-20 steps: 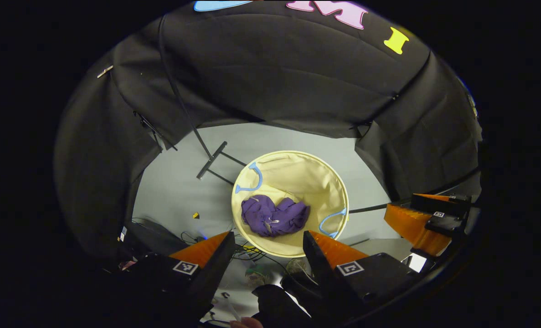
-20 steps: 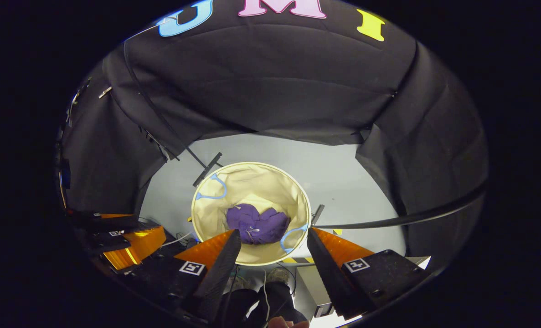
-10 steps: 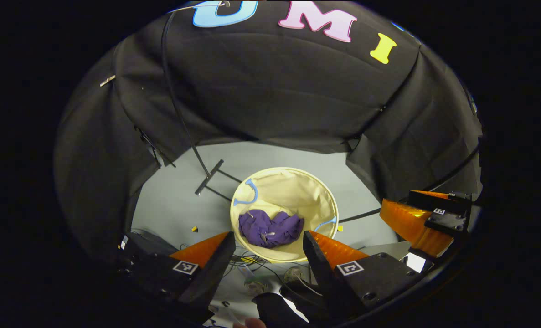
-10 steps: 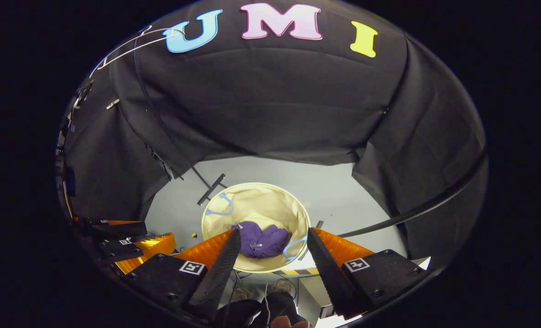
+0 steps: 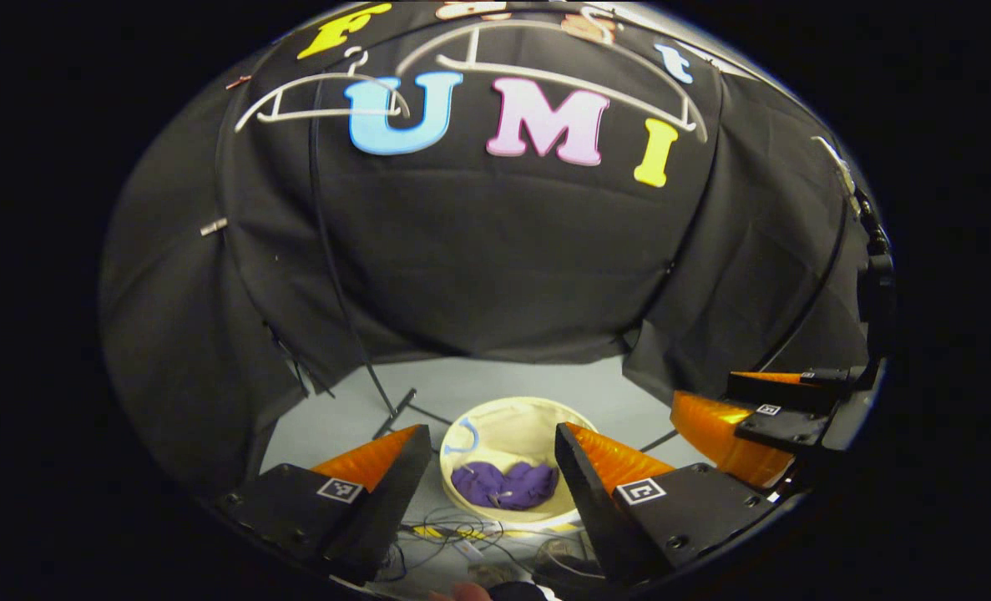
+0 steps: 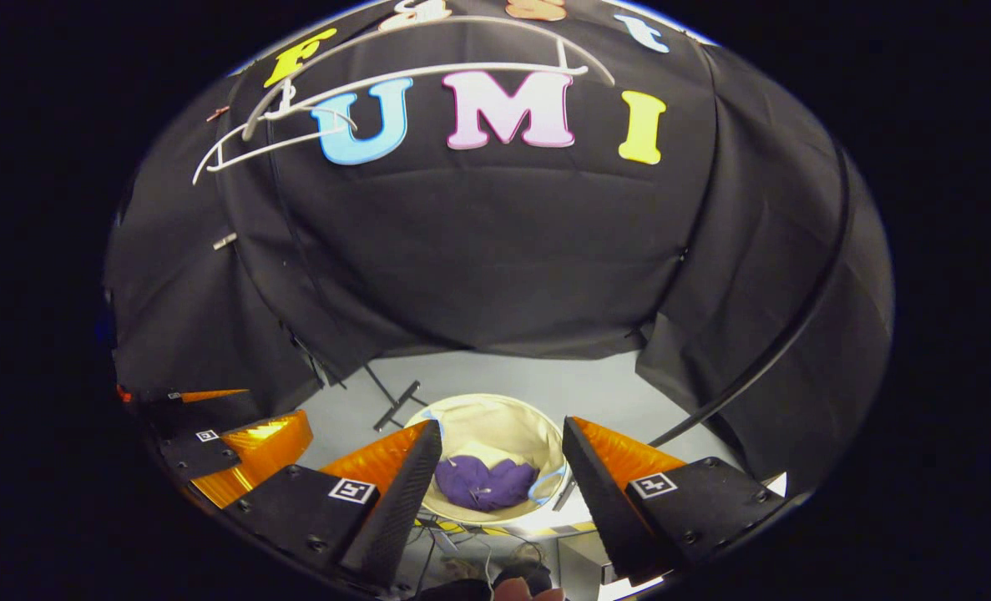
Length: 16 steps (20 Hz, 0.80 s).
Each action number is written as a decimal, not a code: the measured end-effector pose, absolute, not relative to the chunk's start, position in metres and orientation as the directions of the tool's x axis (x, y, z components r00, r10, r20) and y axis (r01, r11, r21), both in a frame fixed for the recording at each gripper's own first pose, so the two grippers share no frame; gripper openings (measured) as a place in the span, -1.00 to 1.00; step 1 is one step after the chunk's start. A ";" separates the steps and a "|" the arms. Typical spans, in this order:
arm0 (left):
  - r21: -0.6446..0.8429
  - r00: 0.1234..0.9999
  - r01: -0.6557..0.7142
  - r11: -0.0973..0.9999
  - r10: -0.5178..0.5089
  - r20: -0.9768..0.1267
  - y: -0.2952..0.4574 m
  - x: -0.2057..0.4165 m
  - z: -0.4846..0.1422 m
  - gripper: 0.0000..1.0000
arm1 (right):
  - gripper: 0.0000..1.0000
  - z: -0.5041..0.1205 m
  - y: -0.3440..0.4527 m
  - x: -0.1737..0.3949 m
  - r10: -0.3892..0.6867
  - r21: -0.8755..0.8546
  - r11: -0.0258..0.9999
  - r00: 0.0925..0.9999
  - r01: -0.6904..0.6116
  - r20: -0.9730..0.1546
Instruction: Grasp the clothes on the hanger with both hands and then place them into the laundry hamper below.
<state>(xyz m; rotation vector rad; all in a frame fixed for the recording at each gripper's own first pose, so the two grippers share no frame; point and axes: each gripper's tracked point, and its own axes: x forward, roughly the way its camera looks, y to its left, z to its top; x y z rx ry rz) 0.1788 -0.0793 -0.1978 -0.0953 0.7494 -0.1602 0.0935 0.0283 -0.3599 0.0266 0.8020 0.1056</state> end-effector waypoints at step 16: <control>-0.104 0.970 0.102 0.989 -0.122 -0.210 0.000 0.118 0.055 0.87 | 0.87 -0.116 0.036 0.065 0.074 0.032 0.997 0.956 -0.068 -0.282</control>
